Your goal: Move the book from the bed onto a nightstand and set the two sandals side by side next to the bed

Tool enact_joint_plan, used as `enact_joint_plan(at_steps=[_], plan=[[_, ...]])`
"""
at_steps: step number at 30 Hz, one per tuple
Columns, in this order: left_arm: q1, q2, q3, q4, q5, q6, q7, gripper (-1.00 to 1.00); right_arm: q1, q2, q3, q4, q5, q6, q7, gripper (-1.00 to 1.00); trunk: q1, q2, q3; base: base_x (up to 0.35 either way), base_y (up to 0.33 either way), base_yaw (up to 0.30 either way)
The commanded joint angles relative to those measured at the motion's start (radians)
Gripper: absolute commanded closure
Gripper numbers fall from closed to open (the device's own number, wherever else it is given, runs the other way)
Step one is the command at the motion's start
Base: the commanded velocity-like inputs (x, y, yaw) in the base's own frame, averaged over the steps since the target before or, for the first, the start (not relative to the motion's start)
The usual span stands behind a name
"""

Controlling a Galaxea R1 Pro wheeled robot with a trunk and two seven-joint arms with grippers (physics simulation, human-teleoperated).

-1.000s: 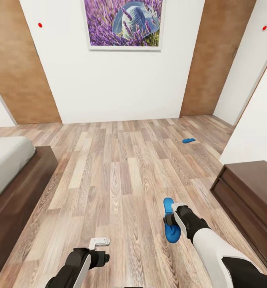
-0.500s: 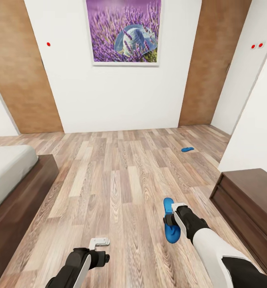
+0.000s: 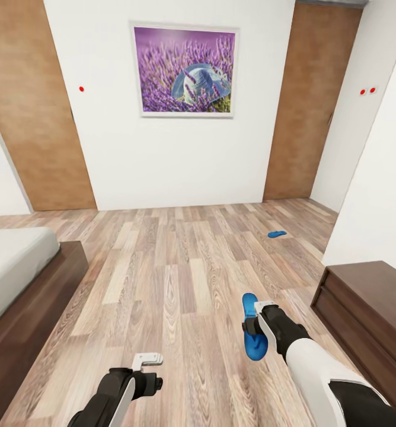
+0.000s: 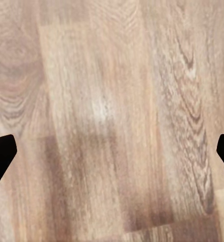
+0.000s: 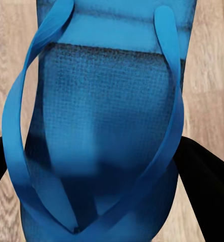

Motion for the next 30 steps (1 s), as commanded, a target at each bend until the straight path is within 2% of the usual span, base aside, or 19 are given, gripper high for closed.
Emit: enact_joint_plan(at_steps=[1,30], plan=[[-0.001,0.0,-0.001,-0.001,0.01,0.004,0.008,-1.0,0.0,0.001,-0.009,-0.001,0.008,0.004,0.0,1.0,-0.001,0.0,0.003,0.0,0.0,0.0],[-0.002,0.0,-0.001,0.003,0.007,0.004,0.008,-1.0,-0.001,0.001,-0.009,0.0,0.008,0.004,-0.001,1.0,-0.014,0.007,0.116,0.0,0.0,0.0]])
